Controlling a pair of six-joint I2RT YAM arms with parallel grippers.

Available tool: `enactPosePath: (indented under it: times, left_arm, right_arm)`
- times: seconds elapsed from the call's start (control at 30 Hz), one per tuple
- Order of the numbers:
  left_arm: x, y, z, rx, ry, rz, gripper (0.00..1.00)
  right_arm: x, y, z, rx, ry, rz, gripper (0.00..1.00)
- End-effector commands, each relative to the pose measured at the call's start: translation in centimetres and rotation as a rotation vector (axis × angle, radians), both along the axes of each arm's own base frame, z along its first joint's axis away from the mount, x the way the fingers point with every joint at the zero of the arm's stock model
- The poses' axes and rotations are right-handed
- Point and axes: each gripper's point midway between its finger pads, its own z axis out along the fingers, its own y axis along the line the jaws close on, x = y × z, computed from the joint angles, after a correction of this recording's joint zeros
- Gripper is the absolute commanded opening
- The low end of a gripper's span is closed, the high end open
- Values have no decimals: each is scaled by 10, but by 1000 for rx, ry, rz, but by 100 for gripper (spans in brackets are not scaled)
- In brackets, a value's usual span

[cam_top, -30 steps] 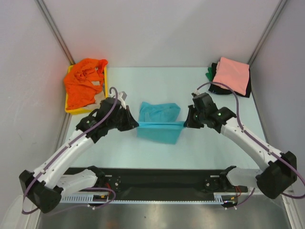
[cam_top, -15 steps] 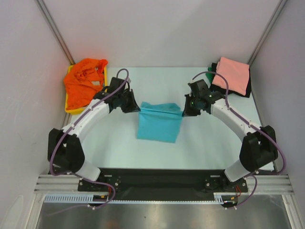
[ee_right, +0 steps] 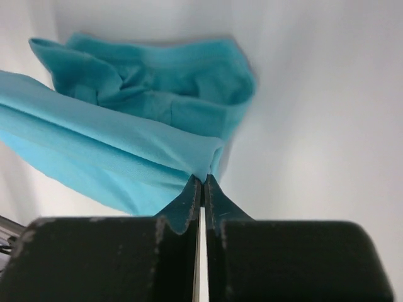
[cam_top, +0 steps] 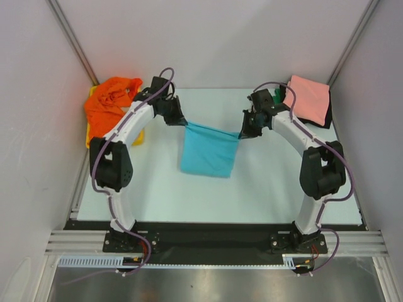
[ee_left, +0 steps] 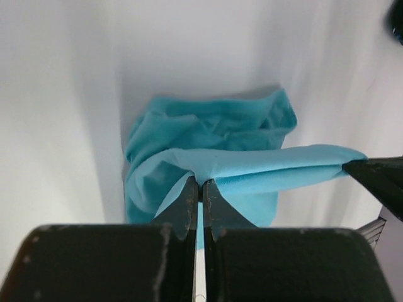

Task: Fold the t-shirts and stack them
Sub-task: Fold the tshirt

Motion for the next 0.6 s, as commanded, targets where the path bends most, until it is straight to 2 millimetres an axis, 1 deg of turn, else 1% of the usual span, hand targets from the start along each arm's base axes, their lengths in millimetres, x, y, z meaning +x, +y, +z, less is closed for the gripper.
enactPosePath:
  times: [0.0, 0.03, 0.07, 0.1, 0.13, 0.17, 0.2, 0.23, 0.27, 0.3, 0.33, 0.37, 0.4, 0.43, 0.47, 0.5, 0.53, 0.57]
  left_arm:
    - [33, 14, 5, 27, -23, 3, 1]
    - [38, 12, 2, 18, -12, -2, 2]
    - [41, 10, -16, 5, 36, -10, 17]
    - [46, 8, -21, 1, 44, -13, 30]
    - [54, 10, -16, -9, 36, -7, 49]
    - [58, 7, -32, -19, 67, -11, 54]
    - [62, 7, -33, -23, 71, -8, 58]
    - [66, 7, -27, -28, 69, -6, 64]
    - [66, 7, -24, -27, 69, -7, 66]
    - [66, 8, -11, -28, 45, -7, 68]
    - [62, 10, -9, -24, 38, -6, 71]
    - [59, 11, -4, -22, 24, -8, 72]
    - [47, 17, 12, -10, -8, 0, 72]
    - [42, 21, 18, 4, -22, 9, 74]
    - [36, 26, 26, 16, -41, 15, 74]
    - [17, 31, 34, 23, -53, 19, 74]
    - [12, 33, 44, 15, -92, 20, 75]
    - [3, 35, 47, 15, -107, 21, 75]
  right_arm:
    - [19, -10, -3, -28, 2, -3, 0]
    - [22, -10, -6, -36, 13, -10, 0]
    - [24, -10, -20, -43, 46, -11, 3]
    - [27, -8, -24, -38, 51, -8, 18]
    - [34, -8, -25, -34, 53, -13, 38]
    - [37, -7, -35, -34, 73, -15, 73]
    - [42, -8, -39, -35, 76, -19, 83]
    - [47, -9, -36, -33, 67, -25, 91]
    - [50, -14, -38, -38, 70, -38, 96]
    - [51, -17, -36, -33, 67, -49, 96]
    - [48, -19, -42, -29, 65, -54, 96]
    - [47, -23, -39, -5, 54, -61, 98]
    - [43, -24, -30, 24, 30, -67, 98]
    - [47, -22, -25, 61, -12, -67, 98]
    - [30, -22, -39, 106, 33, -52, 98]
    - [26, -20, -34, 141, 22, -50, 98]
    - [27, -14, -33, 188, 4, -34, 98]
    - [16, -16, -45, 198, 34, -34, 98]
